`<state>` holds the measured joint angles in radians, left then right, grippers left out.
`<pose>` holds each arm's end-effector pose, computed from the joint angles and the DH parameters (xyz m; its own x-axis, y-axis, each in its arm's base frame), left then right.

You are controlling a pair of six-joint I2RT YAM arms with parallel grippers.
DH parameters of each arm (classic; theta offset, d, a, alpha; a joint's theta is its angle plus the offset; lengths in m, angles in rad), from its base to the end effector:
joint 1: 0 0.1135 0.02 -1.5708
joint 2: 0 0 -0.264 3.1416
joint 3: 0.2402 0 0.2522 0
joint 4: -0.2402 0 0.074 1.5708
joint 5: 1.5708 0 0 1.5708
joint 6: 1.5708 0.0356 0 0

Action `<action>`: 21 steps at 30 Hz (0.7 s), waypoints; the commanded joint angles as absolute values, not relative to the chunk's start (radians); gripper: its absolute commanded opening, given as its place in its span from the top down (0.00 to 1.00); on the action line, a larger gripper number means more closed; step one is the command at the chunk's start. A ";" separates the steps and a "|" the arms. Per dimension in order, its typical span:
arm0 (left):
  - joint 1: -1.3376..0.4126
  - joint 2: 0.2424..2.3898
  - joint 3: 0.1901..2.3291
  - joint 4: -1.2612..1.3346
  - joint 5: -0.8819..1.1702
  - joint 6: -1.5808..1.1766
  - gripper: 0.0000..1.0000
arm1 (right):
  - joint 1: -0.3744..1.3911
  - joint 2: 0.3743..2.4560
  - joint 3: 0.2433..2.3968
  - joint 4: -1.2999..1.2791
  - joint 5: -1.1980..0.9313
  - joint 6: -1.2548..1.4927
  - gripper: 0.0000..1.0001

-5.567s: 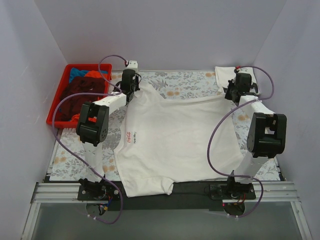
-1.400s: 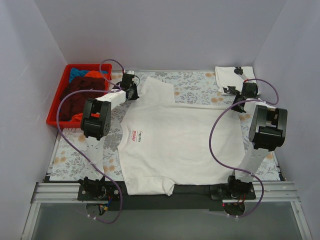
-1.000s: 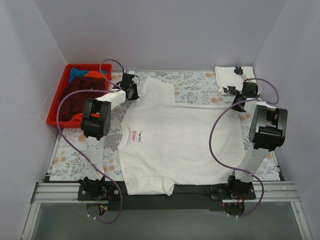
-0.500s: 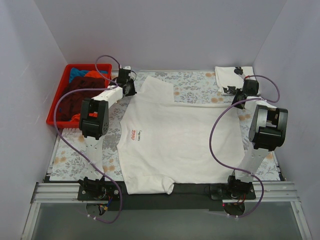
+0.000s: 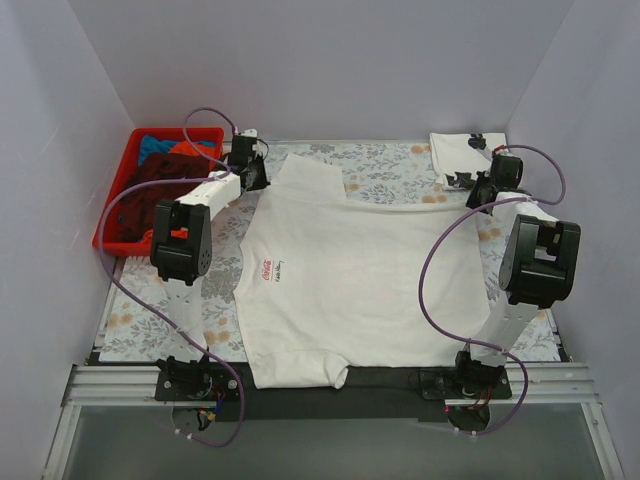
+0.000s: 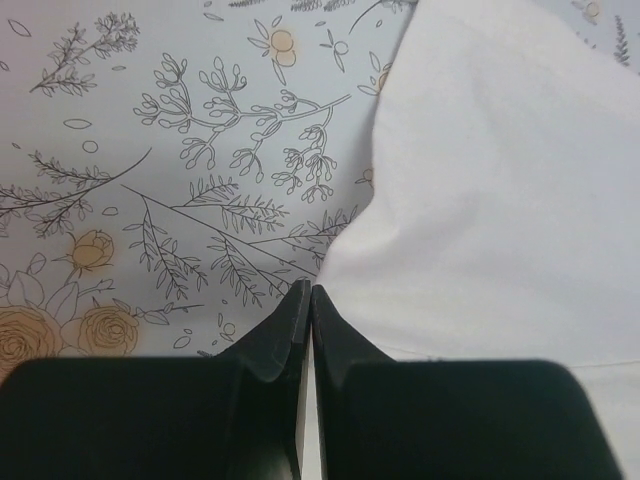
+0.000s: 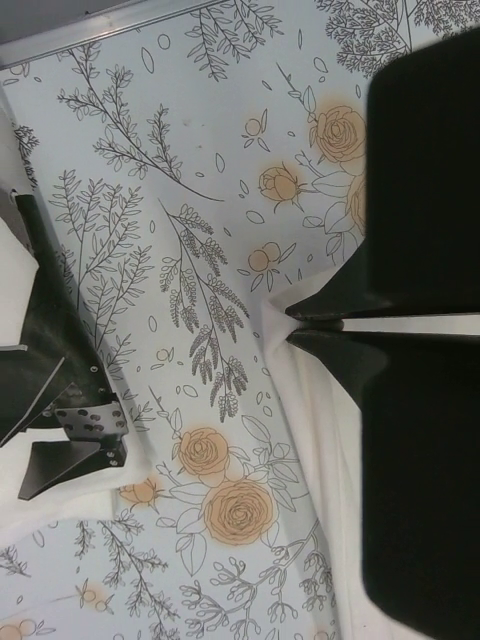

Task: Fold and stack the t-shirts
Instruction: Fold the tshirt

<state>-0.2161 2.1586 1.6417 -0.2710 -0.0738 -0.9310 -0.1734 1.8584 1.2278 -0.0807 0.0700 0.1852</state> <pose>0.4755 -0.1017 0.1867 -0.5442 -0.6996 -0.4630 -0.4581 0.7102 -0.5346 0.4045 -0.0734 0.1992 -0.5907 0.2900 -0.7530 0.3389 0.9361 0.0946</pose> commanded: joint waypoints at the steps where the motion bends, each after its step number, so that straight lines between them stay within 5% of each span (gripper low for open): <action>1: -0.198 2.040 1.621 -0.247 -0.120 -0.917 1.00 | -0.187 1.796 1.233 -0.067 0.058 0.201 0.99; 21: -0.192 1.884 1.468 -0.242 -0.087 -0.951 1.00 | -0.198 1.689 1.169 -0.143 0.057 0.242 0.99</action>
<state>-0.2054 1.9995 1.4967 -0.2611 -0.0860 -0.9455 -0.1856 1.7432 1.1816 -0.1364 0.0479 0.2340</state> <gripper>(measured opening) 0.008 0.032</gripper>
